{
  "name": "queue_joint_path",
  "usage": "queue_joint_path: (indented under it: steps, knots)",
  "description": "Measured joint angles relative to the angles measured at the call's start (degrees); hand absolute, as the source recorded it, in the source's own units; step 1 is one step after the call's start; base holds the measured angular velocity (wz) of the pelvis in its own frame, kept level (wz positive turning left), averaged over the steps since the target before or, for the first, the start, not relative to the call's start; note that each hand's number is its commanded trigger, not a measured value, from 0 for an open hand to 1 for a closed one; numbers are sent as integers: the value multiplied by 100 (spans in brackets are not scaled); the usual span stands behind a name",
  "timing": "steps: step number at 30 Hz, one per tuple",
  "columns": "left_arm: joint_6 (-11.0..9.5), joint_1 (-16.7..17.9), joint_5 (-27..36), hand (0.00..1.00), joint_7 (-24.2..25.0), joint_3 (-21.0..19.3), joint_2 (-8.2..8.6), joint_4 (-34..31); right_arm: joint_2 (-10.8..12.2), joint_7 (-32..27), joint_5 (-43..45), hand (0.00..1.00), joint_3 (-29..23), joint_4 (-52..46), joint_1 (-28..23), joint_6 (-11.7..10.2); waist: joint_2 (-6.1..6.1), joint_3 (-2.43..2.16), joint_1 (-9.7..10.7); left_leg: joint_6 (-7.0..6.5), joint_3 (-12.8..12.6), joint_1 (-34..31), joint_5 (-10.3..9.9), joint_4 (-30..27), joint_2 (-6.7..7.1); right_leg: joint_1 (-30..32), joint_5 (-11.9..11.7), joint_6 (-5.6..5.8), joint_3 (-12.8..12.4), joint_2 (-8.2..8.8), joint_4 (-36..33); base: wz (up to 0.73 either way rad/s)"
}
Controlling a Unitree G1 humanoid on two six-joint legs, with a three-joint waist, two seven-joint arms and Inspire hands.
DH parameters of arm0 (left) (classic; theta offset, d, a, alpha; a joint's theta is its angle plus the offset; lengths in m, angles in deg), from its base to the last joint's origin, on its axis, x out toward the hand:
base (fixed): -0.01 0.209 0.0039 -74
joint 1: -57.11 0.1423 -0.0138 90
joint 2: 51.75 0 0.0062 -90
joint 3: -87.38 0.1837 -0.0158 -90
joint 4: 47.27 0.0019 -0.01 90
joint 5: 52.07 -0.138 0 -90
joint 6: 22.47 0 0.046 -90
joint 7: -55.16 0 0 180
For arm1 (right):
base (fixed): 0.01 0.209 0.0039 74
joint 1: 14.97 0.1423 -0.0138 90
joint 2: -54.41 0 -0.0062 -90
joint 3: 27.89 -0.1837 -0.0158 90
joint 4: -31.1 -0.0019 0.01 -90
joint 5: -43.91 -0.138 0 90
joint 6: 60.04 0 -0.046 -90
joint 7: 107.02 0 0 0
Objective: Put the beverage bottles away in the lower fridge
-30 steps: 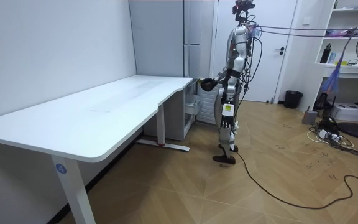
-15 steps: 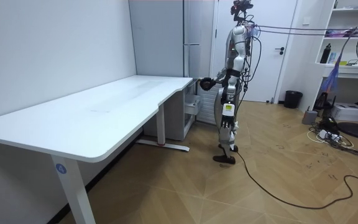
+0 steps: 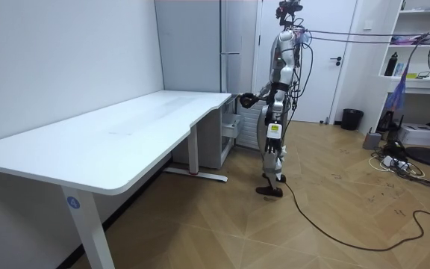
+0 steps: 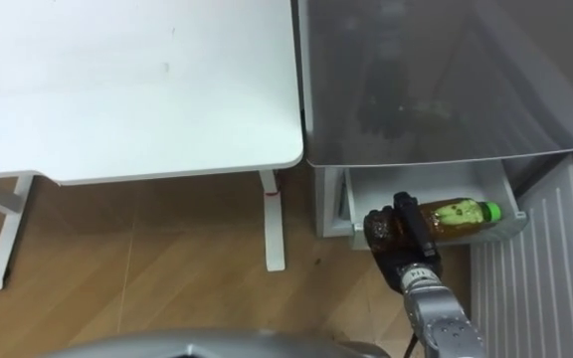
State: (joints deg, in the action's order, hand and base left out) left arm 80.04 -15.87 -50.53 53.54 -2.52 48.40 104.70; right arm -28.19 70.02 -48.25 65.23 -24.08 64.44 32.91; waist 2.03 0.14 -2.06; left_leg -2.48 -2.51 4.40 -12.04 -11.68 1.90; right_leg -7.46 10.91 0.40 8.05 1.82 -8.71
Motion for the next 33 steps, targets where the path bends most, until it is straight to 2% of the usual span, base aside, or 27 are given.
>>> queue_joint_path:
  steps: [8, 16, 24, 27, 28, 33]
  knots:
    - [-3, 51, -82, 0, -10, 3, 2, 6, 2, -1, -2, 100, 1, 0, 29, -42, -17, 4, -3, 0, 10, -22, 0, -5, 3, 6, 14, -3, 1, 4, -12, 0]
    - [-2, 151, -126, 0, 15, 9, -4, -8, 2, -23, -12, 100, -3, 0, 207, -45, -34, 9, 1, -2, 176, -72, 2, -48, 42, -5, 37, 9, 97, 23, -1, 9]
    - [-10, 153, -368, 0, 119, 13, -20, -26, -3, -85, -123, 100, -62, 22, 415, -44, -107, 61, -17, -4, 316, -103, 3, -104, 83, -49, 72, 15, 187, 51, 8, 10]
    - [-31, 120, -372, 0, 132, 62, -35, -30, -17, -94, -261, 100, -123, 66, 578, -44, -62, 53, 4, -4, 365, -253, 3, -174, 90, 55, 70, 12, 216, 50, -10, 10]
    - [-36, 117, -377, 0, 132, 93, -49, -60, -15, -104, -279, 100, -193, 121, 641, -42, -14, 42, 10, -4, 394, -298, 4, -194, 93, 78, 68, 8, 224, 48, -12, 11]
    - [-42, 118, -525, 0, 136, 121, -78, -131, -22, -129, -322, 100, -442, 530, 867, -62, 72, 6, -14, -6, 415, -430, 8, -204, 93, 210, 67, 7, 227, 50, -49, 3]
